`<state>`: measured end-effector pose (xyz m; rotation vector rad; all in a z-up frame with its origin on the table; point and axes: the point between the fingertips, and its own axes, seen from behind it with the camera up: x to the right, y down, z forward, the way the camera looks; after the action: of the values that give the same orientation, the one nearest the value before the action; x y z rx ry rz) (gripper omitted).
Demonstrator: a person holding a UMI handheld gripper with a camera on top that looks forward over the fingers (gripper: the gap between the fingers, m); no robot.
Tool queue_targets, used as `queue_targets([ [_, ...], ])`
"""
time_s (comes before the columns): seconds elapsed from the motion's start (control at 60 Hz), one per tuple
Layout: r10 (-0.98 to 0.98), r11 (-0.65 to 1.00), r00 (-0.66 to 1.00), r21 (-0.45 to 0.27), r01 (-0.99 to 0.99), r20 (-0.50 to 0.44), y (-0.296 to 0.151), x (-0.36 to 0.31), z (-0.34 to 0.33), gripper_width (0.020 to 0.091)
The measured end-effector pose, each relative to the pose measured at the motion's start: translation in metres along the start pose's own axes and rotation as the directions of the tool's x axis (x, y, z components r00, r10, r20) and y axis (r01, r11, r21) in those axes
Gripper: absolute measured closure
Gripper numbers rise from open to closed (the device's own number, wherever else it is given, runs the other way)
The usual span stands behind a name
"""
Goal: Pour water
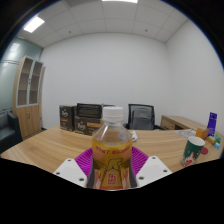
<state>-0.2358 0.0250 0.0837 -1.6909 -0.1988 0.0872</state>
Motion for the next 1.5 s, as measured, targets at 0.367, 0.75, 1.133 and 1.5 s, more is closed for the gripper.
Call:
queue_targets([
  [0.367,0.334,0.942,0.942,0.037,-0.335,0.032,-0.045,0.061,-0.006,0.0674],
  [0.75,0.993,0.092,0.085,-0.079,-0.993,0.088,-0.059,0.165,0.004,0.0677],
  [1.133,0.850,-0.497,-0.518,-0.184,-0.848,0.091,-0.075,0.183,0.009,0.0675],
  [1.5,0.953,-0.247,-0.268,-0.146,-0.958,0.145,-0.107,0.214,0.000,0.0676],
])
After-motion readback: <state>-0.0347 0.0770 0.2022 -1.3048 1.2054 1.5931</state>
